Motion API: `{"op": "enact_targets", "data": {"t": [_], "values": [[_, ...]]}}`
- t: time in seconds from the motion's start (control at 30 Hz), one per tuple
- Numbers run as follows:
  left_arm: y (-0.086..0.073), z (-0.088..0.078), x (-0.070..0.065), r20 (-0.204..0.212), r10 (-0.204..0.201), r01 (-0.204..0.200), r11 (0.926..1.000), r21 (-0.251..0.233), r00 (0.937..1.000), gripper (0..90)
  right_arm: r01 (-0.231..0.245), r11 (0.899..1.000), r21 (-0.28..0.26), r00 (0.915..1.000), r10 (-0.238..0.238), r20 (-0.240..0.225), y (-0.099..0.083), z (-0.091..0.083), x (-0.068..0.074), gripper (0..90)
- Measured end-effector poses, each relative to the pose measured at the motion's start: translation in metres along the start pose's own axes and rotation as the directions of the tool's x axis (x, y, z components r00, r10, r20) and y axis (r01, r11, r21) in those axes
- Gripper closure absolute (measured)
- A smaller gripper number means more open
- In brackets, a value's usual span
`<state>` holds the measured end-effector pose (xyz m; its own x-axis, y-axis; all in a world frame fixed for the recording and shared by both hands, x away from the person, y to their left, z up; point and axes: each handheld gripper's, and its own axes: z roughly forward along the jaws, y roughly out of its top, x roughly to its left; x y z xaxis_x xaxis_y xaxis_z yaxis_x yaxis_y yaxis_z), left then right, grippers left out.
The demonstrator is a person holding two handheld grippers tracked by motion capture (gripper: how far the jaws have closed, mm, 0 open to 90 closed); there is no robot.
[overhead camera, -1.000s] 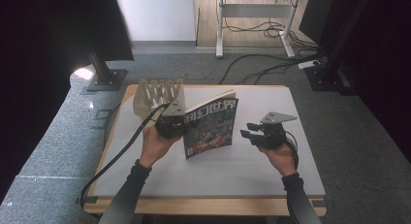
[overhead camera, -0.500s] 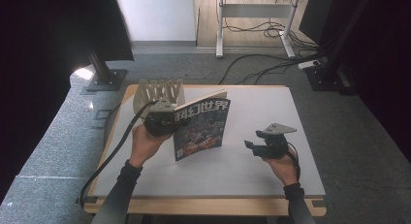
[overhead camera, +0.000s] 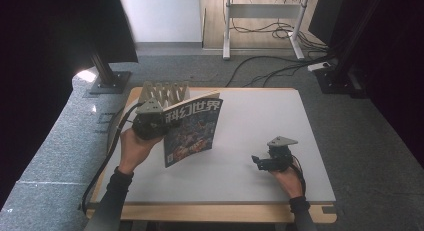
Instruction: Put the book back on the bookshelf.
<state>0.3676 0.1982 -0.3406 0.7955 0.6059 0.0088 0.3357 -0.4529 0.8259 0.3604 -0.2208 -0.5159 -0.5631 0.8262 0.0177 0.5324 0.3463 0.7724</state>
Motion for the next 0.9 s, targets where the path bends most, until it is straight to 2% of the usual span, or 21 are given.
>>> {"op": "enact_targets", "data": {"t": [0.17, 0.3, 0.37, 0.47, 0.57, 0.7, 0.9], "values": [[-0.003, -0.014, 0.006, -0.018, -0.030, 0.030, 0.9994, -0.019, 0.9994, 82.7, -0.009, 0.999, 0.046, 0.9996, 0.008, 0.025, -0.009, 0.007, -0.005, 0.0], [-0.006, -0.025, 0.009, -0.030, -0.050, 0.049, 0.9981, -0.036, 0.9983, 82.7, -0.017, 0.997, 0.080, 0.9996, 0.015, 0.025, -0.016, 0.013, -0.008, 0.0], [-0.006, -0.031, 0.011, -0.040, -0.061, 0.059, 0.9973, -0.043, 0.9973, 82.7, -0.029, 0.997, 0.075, 0.9995, 0.028, 0.016, -0.016, 0.013, -0.010, 0.0], [-0.007, -0.040, 0.014, -0.059, -0.070, 0.068, 0.9967, -0.044, 0.9958, 82.7, -0.012, 0.996, 0.084, 0.9995, 0.010, 0.028, -0.016, 0.013, -0.008, 0.0], [-0.008, -0.048, 0.017, -0.076, -0.078, 0.075, 0.9962, -0.045, 0.9940, 82.6, -0.014, 0.996, 0.083, 0.9996, 0.012, 0.027, -0.016, 0.013, -0.008, 0.0], [-0.011, -0.061, 0.022, -0.107, -0.097, 0.093, 0.9948, -0.044, 0.9895, 82.6, -0.012, 0.997, 0.083, 0.9996, 0.010, 0.028, -0.016, 0.013, -0.008, 0.0], [-0.018, -0.080, 0.034, -0.159, -0.133, 0.128, 0.9907, -0.046, 0.9783, 82.6, -0.012, 0.997, 0.081, 0.9995, 0.010, 0.029, -0.016, 0.014, -0.008, 0.0]]}}
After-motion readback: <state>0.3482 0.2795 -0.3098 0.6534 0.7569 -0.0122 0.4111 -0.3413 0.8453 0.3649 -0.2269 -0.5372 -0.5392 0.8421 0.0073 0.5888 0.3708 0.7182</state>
